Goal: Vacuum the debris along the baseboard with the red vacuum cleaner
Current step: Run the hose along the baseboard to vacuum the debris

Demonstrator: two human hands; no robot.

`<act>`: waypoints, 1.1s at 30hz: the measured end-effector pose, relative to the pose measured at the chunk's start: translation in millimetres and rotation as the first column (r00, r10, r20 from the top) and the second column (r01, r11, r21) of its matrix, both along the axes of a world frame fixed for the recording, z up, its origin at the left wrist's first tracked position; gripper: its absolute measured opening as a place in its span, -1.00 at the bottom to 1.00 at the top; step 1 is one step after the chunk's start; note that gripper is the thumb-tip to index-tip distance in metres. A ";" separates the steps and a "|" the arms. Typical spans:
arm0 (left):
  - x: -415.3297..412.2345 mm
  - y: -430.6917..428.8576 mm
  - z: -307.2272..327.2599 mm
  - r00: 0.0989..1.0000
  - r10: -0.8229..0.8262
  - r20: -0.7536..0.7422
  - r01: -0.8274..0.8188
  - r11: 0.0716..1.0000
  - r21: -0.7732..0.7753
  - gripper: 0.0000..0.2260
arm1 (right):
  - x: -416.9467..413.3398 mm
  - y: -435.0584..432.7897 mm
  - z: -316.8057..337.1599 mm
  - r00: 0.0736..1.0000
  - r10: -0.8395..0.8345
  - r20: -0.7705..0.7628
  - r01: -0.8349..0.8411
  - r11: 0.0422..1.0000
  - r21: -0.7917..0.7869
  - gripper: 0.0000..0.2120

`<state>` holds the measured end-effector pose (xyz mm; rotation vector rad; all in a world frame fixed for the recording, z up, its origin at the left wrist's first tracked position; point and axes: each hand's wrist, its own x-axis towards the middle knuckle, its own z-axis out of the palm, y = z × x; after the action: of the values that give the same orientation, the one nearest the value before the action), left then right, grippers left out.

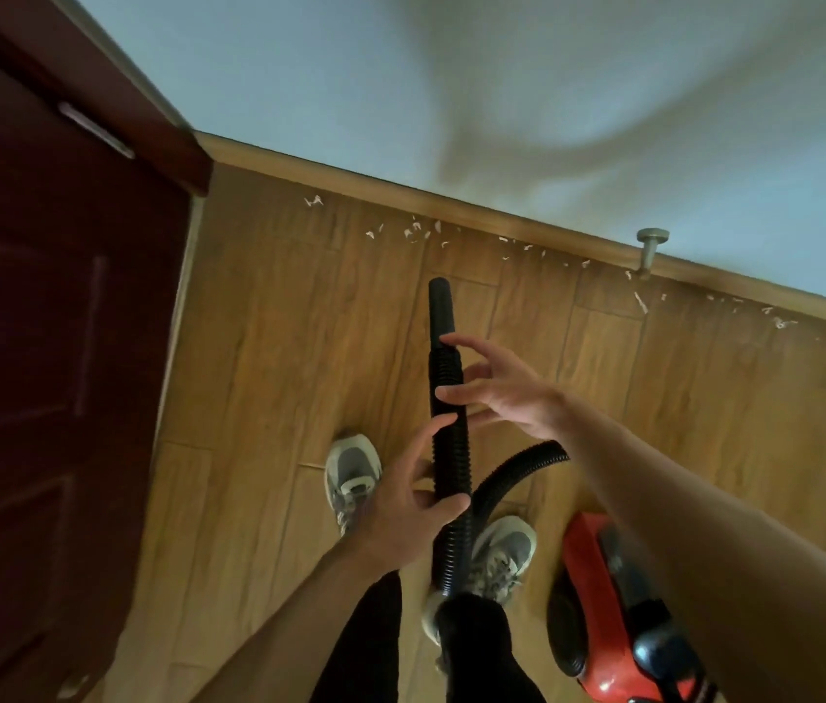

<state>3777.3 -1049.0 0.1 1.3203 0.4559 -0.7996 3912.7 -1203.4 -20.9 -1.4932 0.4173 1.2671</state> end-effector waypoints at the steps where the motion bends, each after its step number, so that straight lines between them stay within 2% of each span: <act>1: 3.5 8.2 -2.4 1.000 0.015 0.017 -0.016 1.000 0.027 -0.31 | 5.7 10.9 -1.7 1.000 0.017 0.007 -0.017 1.000 -0.008 -0.38; 6: 22.3 43.9 -11.6 0.996 0.085 0.012 -0.086 0.995 0.046 -0.31 | 31.7 61.3 -8.4 0.993 0.097 0.062 -0.095 0.995 -0.039 -0.36; 18: 60.9 94.3 -38.6 0.981 0.192 0.039 -0.196 0.965 0.173 -0.32 | 87.3 142.1 -42.1 0.972 0.228 0.060 -0.228 0.974 -0.011 -0.38; 22: 76.1 100.4 -51.9 0.968 0.249 0.003 -0.247 0.958 0.145 -0.30 | 103.8 155.0 -65.1 0.962 0.273 0.021 -0.273 0.962 -0.029 -0.37; 33: 114.3 112.5 -104.8 0.937 0.318 -0.145 -0.311 0.948 0.071 -0.43 | 137.2 174.5 -125.7 0.942 0.335 0.030 -0.333 0.941 -0.060 -0.36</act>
<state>3891.6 -936.5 -104.7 1.1932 0.7936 -0.6265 4049.9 -1029.0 -146.6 -1.6821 0.1745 1.4967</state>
